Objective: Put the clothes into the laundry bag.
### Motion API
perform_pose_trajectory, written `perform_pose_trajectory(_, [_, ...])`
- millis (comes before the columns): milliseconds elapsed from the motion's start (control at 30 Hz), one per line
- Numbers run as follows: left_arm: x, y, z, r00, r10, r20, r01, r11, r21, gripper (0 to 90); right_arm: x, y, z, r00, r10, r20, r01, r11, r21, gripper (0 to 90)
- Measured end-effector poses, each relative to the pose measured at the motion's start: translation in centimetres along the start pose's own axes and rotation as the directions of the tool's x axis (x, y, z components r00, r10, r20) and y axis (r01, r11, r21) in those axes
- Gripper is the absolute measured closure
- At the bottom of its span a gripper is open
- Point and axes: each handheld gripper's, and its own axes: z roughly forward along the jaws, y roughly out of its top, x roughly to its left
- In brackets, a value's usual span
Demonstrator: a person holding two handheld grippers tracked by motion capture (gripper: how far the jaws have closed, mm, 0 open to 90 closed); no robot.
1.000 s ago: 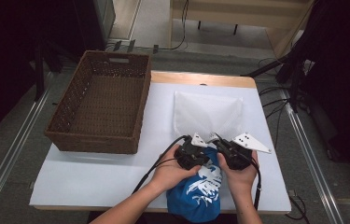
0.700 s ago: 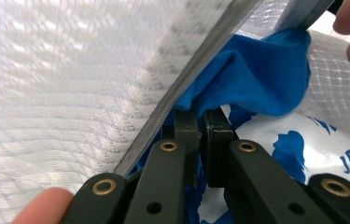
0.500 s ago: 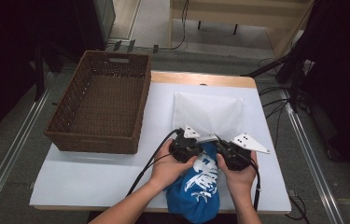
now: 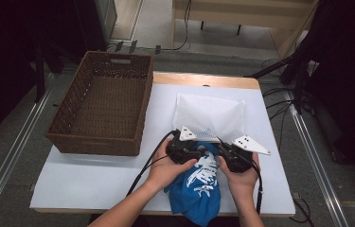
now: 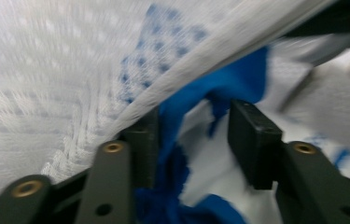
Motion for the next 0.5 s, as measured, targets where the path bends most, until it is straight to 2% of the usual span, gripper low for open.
perform_pose_trajectory(33, [-0.2,0.2,-0.5,0.9999,-0.002,0.011,0.002,0.9999,-0.017,52.2,0.0,0.0,0.0,1.0000,0.000,0.000,0.000,1.000,0.000,90.0])
perform_pose_trajectory(100, [-0.5,0.6,-1.8,0.9972,-0.030,0.069,0.033,0.9986,-0.041,47.3,-0.1,-0.1,0.1,1.0000,0.001,0.000,-0.001,1.000,0.003,90.0])
perform_pose_trajectory(167, [-1.0,0.8,-2.8,0.9931,-0.052,0.105,0.057,0.9972,-0.047,41.4,-0.1,0.0,0.0,1.0000,0.001,0.001,-0.001,1.000,0.002,90.0])
perform_pose_trajectory(200, [-1.2,0.8,-3.0,0.9922,-0.050,0.114,0.055,0.9976,-0.042,38.5,-0.1,0.0,0.0,1.0000,0.002,0.001,-0.002,1.000,0.001,90.0])
perform_pose_trajectory(267, [-2.2,0.4,-2.9,0.9921,-0.036,0.120,0.036,0.9993,0.003,32.1,-0.2,0.0,0.0,1.0000,0.002,0.001,-0.002,1.000,0.000,90.0])
perform_pose_trajectory(333, [-3.1,-0.3,-2.1,0.9922,-0.014,0.124,0.004,0.9969,0.079,22.2,0.1,-0.1,0.1,1.0000,0.001,0.004,-0.001,1.000,0.007,90.0])
perform_pose_trajectory(400, [-3.7,-1.1,-1.0,0.9929,0.001,0.119,-0.018,0.9893,0.145,20.0,0.2,-0.1,0.1,1.0000,-0.001,0.001,0.001,1.000,0.009,90.0])
perform_pose_trajectory(433, [-3.8,-1.6,-0.5,0.9916,0.010,0.129,-0.033,0.9841,0.175,18.2,0.3,-0.1,0.2,1.0000,-0.005,0.001,0.005,1.000,0.009,90.0])
perform_pose_trajectory(500, [-3.9,-2.4,0.3,0.9938,0.034,0.105,-0.055,0.9781,0.201,20.1,0.4,-0.2,0.2,0.9998,-0.018,-0.001,0.018,1.000,0.015,90.0])
